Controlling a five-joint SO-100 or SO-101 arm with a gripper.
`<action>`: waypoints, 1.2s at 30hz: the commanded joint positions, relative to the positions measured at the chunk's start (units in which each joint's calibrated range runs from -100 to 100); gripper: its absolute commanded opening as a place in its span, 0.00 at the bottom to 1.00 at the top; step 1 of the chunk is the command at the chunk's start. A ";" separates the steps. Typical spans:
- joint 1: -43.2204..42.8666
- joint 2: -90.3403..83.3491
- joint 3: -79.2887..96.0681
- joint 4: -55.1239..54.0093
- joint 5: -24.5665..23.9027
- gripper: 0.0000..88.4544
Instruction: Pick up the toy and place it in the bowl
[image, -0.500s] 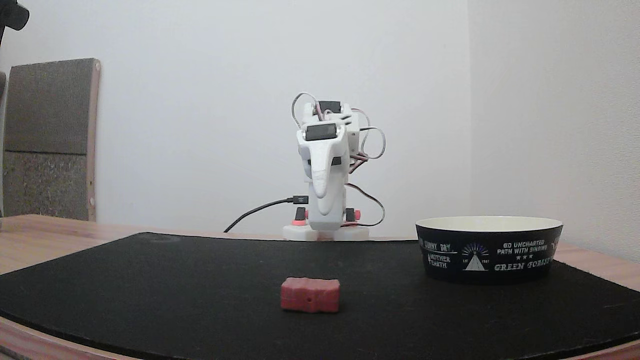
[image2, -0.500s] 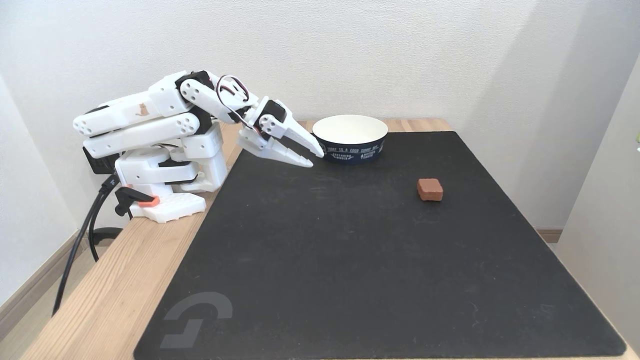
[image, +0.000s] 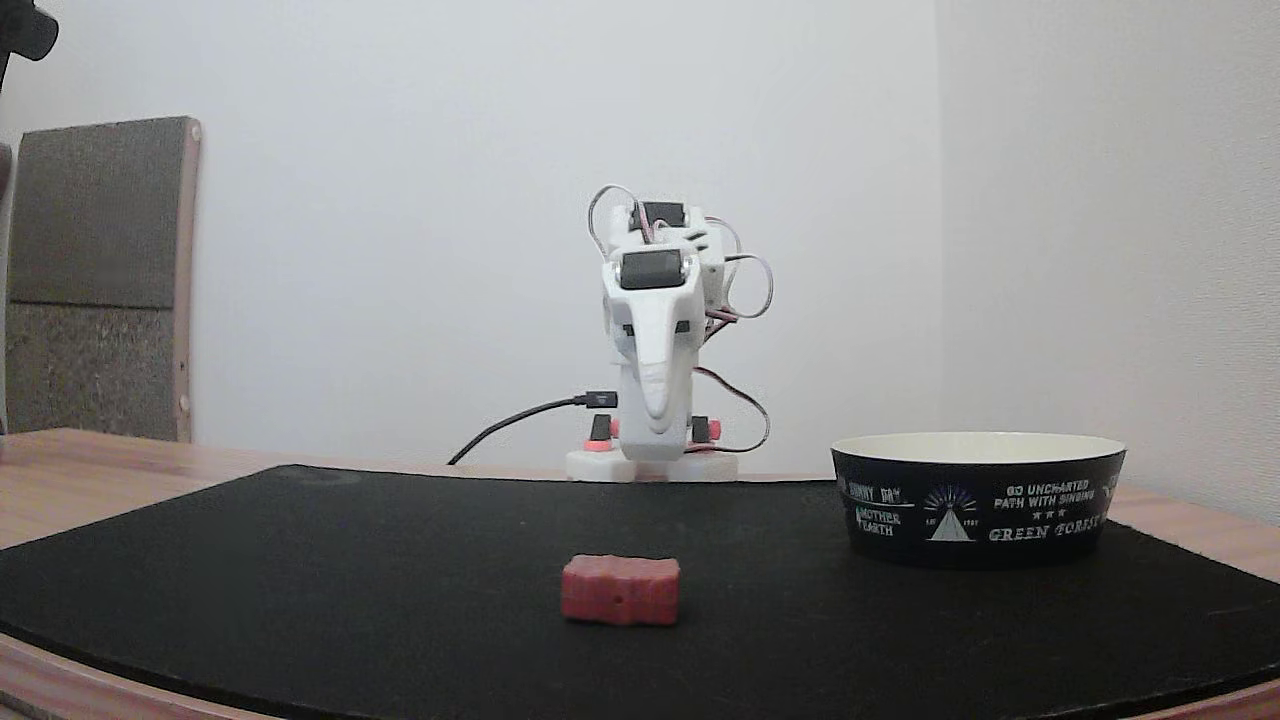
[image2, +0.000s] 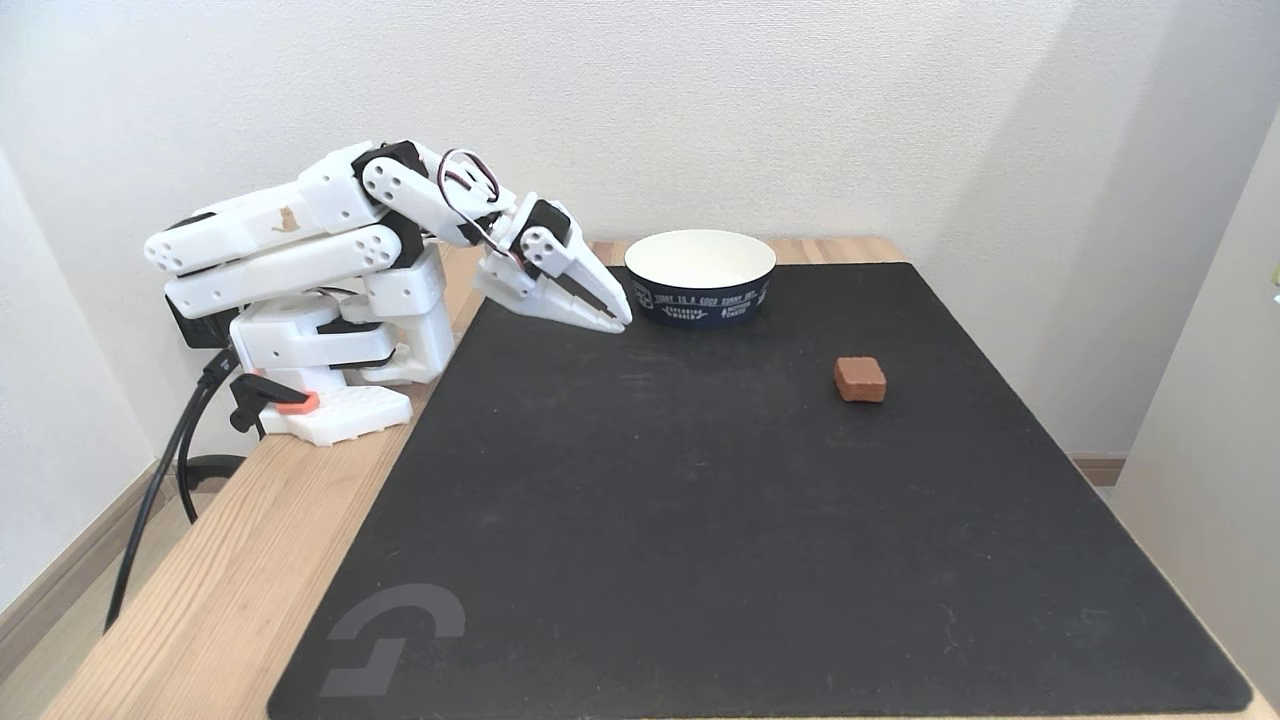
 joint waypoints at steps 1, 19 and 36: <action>0.41 -0.58 0.60 0.45 -0.04 0.04; 0.50 -0.58 0.60 0.03 0.27 0.04; 3.76 11.09 -5.53 -0.39 0.27 0.45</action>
